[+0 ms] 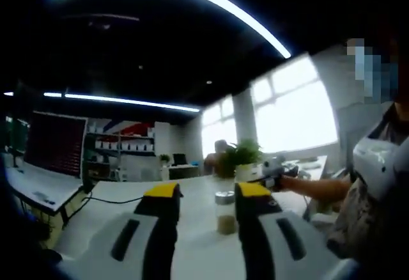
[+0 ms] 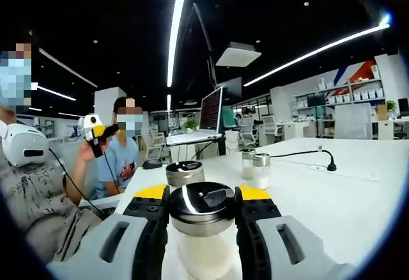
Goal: Rotate the seasoning bottle until the label or dispensing opening points toward the visible target arrow and the bottle remains upright within the marked orientation range
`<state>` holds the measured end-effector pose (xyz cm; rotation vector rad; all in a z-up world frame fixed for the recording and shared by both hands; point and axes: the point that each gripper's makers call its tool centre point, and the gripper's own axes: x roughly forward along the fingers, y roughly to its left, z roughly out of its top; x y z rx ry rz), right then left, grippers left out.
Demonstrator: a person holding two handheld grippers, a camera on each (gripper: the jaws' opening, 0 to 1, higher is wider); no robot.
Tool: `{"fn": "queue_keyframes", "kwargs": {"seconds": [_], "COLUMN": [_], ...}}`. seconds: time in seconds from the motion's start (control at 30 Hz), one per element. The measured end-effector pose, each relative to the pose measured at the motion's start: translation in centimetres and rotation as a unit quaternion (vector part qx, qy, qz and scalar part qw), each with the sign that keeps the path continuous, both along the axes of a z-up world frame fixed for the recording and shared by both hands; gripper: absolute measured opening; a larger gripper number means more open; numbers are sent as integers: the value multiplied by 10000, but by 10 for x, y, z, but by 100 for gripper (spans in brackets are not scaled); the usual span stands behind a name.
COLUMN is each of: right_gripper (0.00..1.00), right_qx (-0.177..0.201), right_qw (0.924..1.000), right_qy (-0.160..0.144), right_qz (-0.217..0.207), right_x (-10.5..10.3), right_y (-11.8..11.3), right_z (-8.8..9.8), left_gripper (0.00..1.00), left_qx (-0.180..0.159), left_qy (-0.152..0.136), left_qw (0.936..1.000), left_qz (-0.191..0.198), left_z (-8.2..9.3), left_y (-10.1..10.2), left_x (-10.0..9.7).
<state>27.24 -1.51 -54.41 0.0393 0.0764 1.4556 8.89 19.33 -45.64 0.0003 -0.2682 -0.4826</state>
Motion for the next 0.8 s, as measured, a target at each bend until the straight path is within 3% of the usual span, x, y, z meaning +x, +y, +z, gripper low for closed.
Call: {"fn": "queue_keyframes", "kwargs": {"seconds": [0.17,0.23,0.27,0.33,0.37,0.5,0.53,0.57,0.7,0.8], "right_gripper": [41,46,51,61,63,56,54,52,51,45], "right_qx": [33,134,414,754,840,771,787,764,874,708], "right_qw": [9997,9996,9986,9952,9932,9772,9738,9703,9645,9664], "right_qy": [2,-226,-258,-16,-79,-14,-73,61,-20,-110], "right_qz": [231,-108,-187,-625,-800,-1980,-2132,-2295,-2492,-2469], "right_x": [-6,-5,-9,-3,-1,17,18,20,26,30], "right_y": [3,0,0,-8,-12,-28,-28,-29,-22,-19], "right_z": [-2,0,9,18,21,17,16,12,10,6], "left_gripper": [36,36,36,36,36,36,36,36,36,36], "left_qx": [25,42,55,75,81,42,28,13,5,-11], "left_qy": [28,66,80,116,142,224,233,248,280,242], "left_qw": [10000,10000,10000,9999,9999,9997,9997,9997,9996,9996], "left_qz": [29,23,21,3,-6,27,43,56,97,107], "left_z": [0,-2,-4,-6,-7,-13,-14,-15,-18,-16], "left_y": [0,0,-1,-1,-1,1,2,3,4,6], "left_x": [4,7,9,13,15,22,23,24,24,20]}}
